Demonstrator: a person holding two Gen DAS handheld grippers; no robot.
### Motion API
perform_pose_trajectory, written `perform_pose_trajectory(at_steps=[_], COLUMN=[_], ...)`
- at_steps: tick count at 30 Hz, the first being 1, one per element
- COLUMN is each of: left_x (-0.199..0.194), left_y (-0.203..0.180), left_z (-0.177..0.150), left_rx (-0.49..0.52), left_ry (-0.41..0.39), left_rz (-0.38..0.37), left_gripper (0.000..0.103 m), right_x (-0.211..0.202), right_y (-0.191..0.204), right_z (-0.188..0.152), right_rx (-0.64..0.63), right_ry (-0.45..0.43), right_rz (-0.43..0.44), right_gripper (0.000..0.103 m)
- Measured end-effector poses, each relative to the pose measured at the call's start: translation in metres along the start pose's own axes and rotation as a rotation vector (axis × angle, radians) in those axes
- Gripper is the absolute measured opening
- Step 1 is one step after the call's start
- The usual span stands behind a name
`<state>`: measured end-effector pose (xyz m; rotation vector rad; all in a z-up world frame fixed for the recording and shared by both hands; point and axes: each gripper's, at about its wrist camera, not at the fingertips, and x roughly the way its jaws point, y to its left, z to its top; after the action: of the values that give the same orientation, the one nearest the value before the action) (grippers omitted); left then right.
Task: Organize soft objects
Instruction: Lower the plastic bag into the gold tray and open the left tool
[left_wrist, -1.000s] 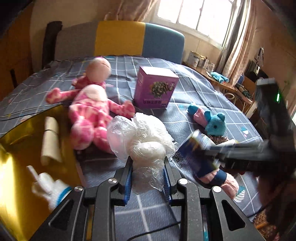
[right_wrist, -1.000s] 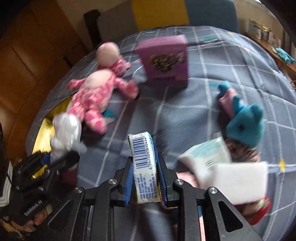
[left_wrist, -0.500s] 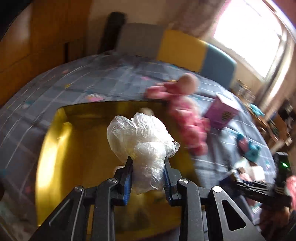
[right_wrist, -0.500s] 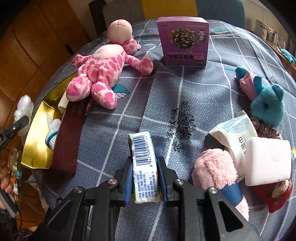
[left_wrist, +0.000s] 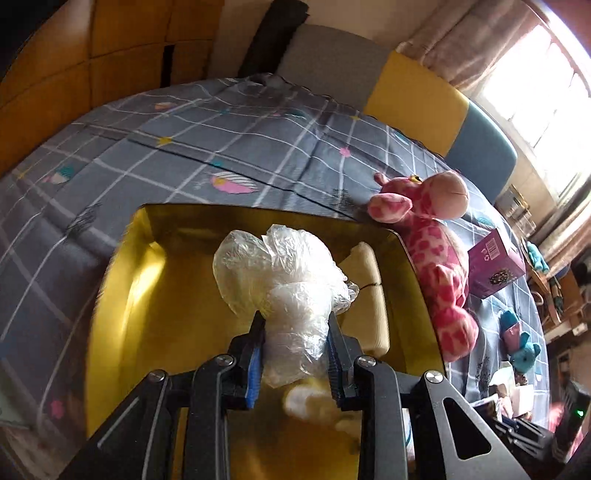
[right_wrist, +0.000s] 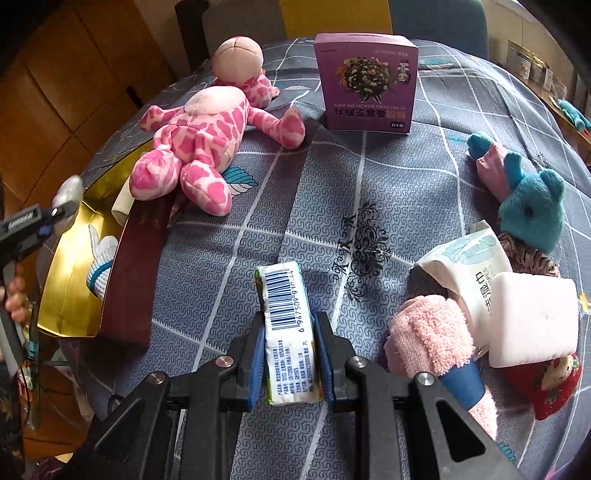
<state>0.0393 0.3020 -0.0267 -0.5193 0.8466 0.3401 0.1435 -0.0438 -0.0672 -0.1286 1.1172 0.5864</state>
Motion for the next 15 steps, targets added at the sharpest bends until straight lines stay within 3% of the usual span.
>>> perform_pose_trajectory(at_steps=[9,13,15], left_x=[0.060,0.077,0.075], left_y=[-0.021,-0.022,-0.020], left_z=[0.016,0.016,0.014], left_rx=[0.044,0.054,0.048], left_ry=[0.094,0.117,0.100], left_rz=[0.022,0.035,0.047], left_gripper=[0.031,0.049,0.053], right_x=[0.000,0.000,0.000], right_y=[0.001,0.001,0.001], right_z=[0.001,0.001,0.001], right_rx=[0.001,0.003,0.005], right_ry=[0.004,0.005,0.006], right_rz=[-0.007,-0.011,-0.012], right_gripper=[0.024,0.024,0.024])
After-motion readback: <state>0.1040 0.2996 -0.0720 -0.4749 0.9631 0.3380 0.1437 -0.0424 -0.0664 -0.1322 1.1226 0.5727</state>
